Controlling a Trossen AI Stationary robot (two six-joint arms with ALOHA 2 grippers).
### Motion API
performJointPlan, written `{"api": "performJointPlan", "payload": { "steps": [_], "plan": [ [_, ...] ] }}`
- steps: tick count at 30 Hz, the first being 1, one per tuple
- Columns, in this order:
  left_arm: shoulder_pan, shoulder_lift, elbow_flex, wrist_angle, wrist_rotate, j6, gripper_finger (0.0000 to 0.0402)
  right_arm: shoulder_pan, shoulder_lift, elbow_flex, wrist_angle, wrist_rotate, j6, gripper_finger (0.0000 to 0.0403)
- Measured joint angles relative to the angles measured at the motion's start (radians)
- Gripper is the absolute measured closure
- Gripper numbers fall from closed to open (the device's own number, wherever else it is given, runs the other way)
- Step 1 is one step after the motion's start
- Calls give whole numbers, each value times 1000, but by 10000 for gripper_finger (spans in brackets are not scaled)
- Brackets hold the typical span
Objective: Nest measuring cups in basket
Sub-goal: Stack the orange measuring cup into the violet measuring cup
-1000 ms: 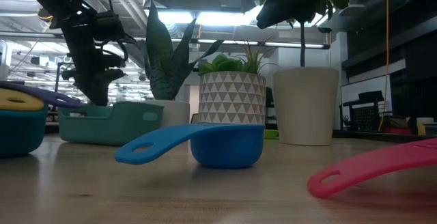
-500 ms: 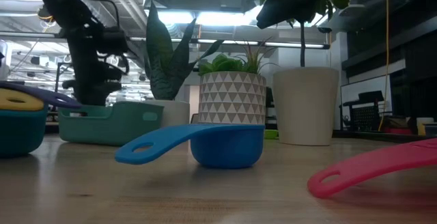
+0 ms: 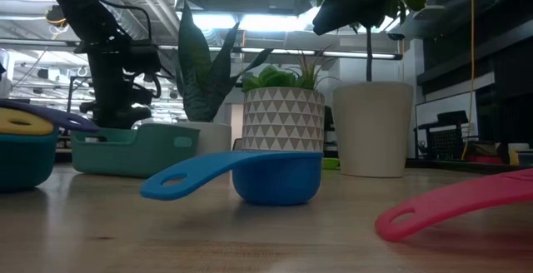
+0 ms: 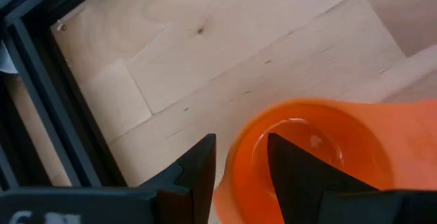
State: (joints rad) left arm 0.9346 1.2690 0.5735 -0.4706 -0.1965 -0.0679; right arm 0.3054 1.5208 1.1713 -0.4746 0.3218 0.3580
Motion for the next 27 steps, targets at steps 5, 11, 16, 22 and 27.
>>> {"api": "performJointPlan", "payload": {
  "steps": [5,11,16,22,27],
  "plan": [
    [0,0,0,0,0,0,311,0,0,0,0,0,0,309],
    [0,0,0,0,-1,0,359,0,0,0,-2,0,0,309],
    [0,0,1,3,1,0,393,1,-3,0,-35,-1,4,309],
    [0,-1,1,2,4,0,393,24,-55,0,-131,2,51,309],
    [0,-43,1,-27,9,0,397,60,-105,0,-177,81,57,309]
  ]
}}
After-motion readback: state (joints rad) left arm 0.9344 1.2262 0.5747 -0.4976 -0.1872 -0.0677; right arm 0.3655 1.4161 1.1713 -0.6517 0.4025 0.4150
